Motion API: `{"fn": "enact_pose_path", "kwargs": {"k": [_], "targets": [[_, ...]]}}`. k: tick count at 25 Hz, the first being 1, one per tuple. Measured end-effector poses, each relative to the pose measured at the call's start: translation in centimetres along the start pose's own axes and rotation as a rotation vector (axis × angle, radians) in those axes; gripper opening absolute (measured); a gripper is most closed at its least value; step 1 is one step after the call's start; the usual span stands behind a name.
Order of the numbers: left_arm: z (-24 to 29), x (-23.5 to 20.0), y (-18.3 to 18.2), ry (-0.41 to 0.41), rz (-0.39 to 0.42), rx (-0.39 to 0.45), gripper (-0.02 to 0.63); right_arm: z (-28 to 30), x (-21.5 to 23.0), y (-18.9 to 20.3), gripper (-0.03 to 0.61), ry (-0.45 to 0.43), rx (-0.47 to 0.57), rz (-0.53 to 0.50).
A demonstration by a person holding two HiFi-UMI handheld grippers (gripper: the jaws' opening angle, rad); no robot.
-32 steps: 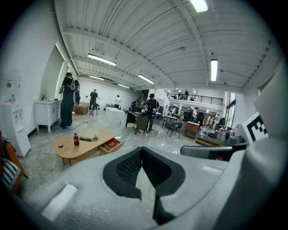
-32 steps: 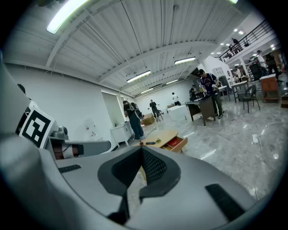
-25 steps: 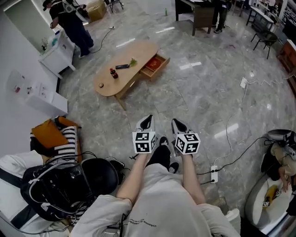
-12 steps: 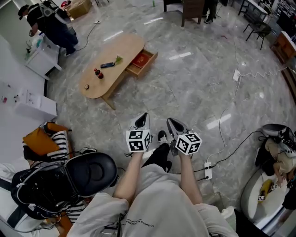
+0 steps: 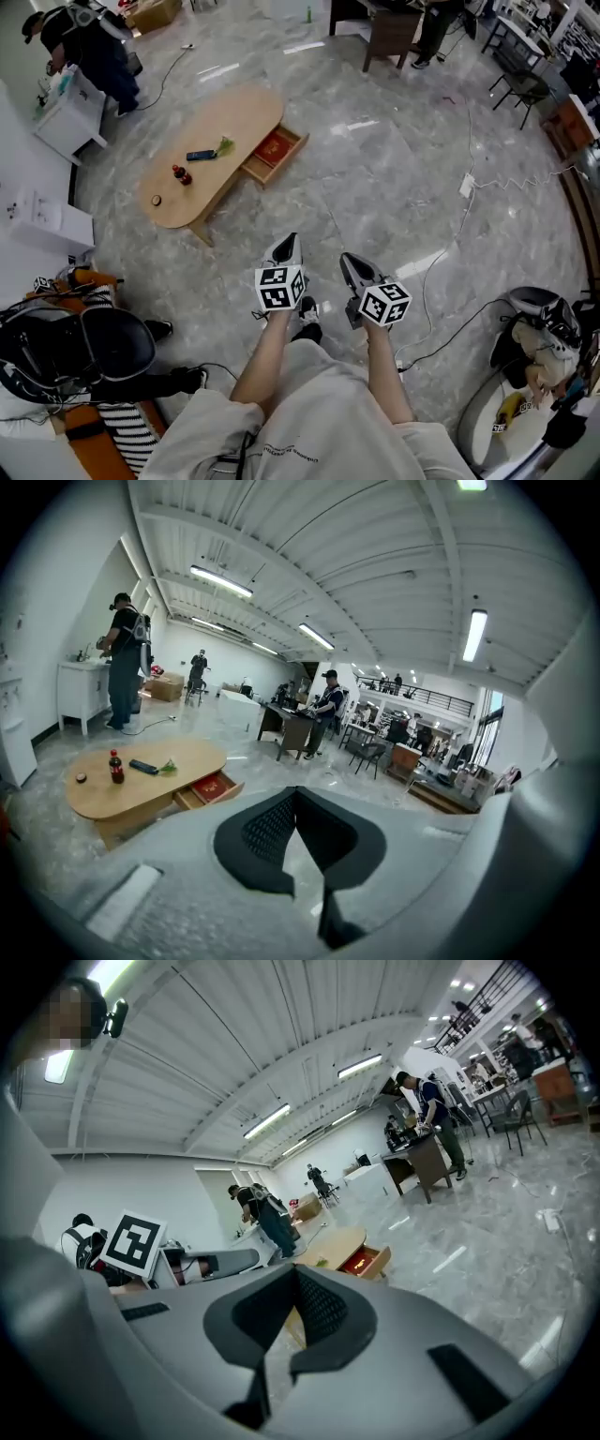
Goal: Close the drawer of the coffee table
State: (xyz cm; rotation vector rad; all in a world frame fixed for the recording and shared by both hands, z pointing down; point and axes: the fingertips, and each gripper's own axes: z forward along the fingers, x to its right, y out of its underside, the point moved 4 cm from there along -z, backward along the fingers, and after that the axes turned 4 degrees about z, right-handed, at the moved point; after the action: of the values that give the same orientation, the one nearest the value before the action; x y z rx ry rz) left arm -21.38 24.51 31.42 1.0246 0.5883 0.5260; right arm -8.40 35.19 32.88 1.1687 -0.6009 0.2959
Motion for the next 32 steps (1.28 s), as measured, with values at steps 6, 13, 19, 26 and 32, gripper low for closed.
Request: {"fn": "enact_pose_path", "kwargs": {"k": [6, 13, 19, 26, 32], "targets": [[6.6, -0.6, -1.7, 0.042, -0.042, -0.008, 0.009, 3.0, 3.4, -4.6, 0.015, 0.035, -0.015, -0.028], [7.1, -5.5, -2.1, -0.079, -0.077, -0.011, 0.009, 7.5, 5.0, -5.0, 0.015, -0.008, -0.053, 0.007], [6.2, -9.8, -2.9, -0.243, -0.101, 0.011, 0.009, 12.1, 6.0, -5.8, 0.015, -0.119, -0.111, 0.038], [7.7, -8.0, -4.2, -0.375, -0.095, 0.045, 0.009, 14.6, 8.2, -9.9, 0.015, -0.255, -0.159, -0.001], [10.7, -4.6, -7.2, -0.420, -0.043, 0.077, 0.009, 16.1, 10.4, -14.8, 0.015, -0.330, -0.140, -0.024]]}}
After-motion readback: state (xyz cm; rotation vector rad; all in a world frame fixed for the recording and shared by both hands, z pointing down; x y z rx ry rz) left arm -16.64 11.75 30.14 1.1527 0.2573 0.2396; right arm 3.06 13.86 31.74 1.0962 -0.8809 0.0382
